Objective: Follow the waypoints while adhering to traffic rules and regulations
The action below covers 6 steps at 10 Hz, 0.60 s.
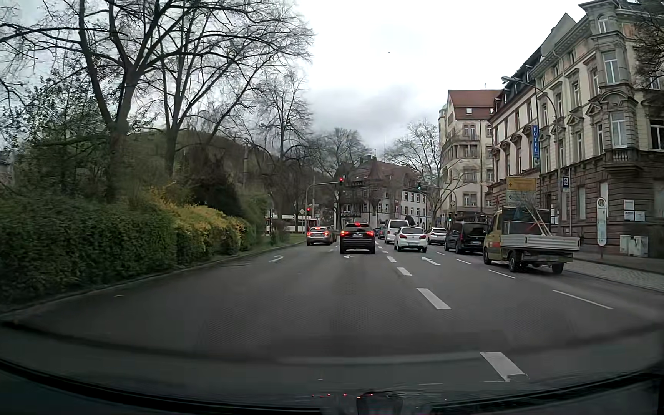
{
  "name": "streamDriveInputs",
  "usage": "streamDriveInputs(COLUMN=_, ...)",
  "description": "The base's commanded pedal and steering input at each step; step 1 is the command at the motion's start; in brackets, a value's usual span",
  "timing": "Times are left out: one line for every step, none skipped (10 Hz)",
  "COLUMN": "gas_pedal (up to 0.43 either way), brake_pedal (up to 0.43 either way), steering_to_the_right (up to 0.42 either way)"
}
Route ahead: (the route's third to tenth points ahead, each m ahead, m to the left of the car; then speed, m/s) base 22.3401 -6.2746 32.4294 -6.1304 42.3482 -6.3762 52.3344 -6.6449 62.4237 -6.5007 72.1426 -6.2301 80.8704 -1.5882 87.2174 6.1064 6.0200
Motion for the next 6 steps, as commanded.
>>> streamDriveInputs(gas_pedal=0.0, brake_pedal=0.0, steering_to_the_right=0.021)
streamDriveInputs(gas_pedal=0.0, brake_pedal=0.0, steering_to_the_right=0.018)
streamDriveInputs(gas_pedal=0.0, brake_pedal=0.0, steering_to_the_right=0.012)
streamDriveInputs(gas_pedal=0.0, brake_pedal=0.0, steering_to_the_right=0.004)
streamDriveInputs(gas_pedal=0.0, brake_pedal=0.0, steering_to_the_right=-0.003)
streamDriveInputs(gas_pedal=0.0, brake_pedal=0.0, steering_to_the_right=-0.004)
